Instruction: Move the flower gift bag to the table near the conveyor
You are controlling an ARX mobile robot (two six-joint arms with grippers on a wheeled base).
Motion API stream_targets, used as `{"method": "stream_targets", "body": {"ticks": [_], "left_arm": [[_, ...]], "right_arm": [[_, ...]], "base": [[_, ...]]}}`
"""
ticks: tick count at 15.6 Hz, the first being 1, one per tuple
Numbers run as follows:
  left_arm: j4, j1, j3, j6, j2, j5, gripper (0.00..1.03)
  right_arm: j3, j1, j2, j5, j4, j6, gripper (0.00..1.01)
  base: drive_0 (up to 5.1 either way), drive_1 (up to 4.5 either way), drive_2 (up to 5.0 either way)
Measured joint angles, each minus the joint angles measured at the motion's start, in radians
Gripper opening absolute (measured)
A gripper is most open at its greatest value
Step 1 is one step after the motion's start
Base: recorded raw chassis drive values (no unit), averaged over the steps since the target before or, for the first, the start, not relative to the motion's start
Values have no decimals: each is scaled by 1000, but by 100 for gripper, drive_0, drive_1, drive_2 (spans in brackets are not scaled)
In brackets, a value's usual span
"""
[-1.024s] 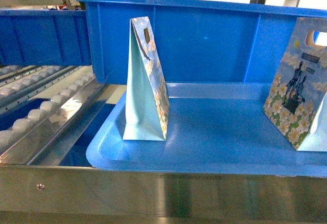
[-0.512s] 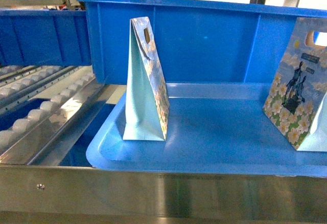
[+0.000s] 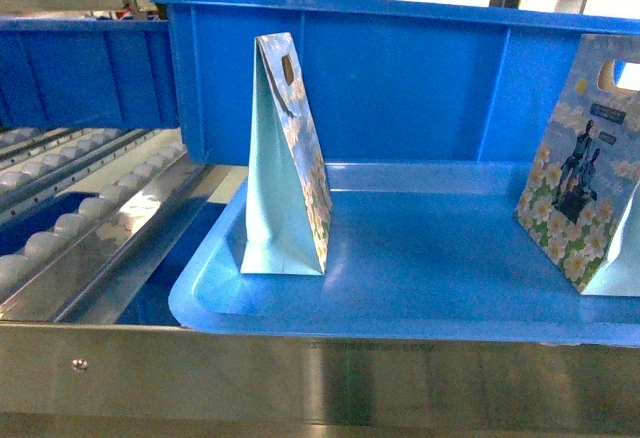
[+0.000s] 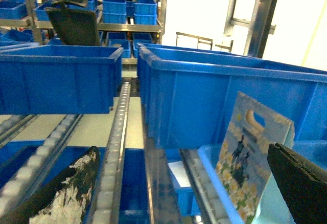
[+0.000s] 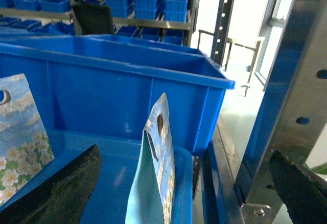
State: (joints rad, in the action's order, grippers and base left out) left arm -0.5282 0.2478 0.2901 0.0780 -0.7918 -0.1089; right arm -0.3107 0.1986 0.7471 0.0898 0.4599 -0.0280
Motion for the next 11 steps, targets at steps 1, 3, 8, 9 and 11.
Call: {"method": "stream_targets", "body": {"ticks": [1,3,8,9,11], "left_arm": [[18,21,61,11,-79,2,98],[42,38,196,55,-248,20,98],[96,69,465,76,-529,55,98],[101,69,460,77,-531,55,98],[92,68,460,79,-522,53,98]], "right_arm": [[-47,11,70,-4,-11,7,98],[-164,47,210,-3,-18,14,98],[-397,76,478,-11,-124,26,98],[-410,75,507,-11,-145,28,98],[-431,62,571,-26,-163,28,98]], "base": [[0,0,0],[0,0,0],[0,0,0],[0,0,0],[0,0,0]]}}
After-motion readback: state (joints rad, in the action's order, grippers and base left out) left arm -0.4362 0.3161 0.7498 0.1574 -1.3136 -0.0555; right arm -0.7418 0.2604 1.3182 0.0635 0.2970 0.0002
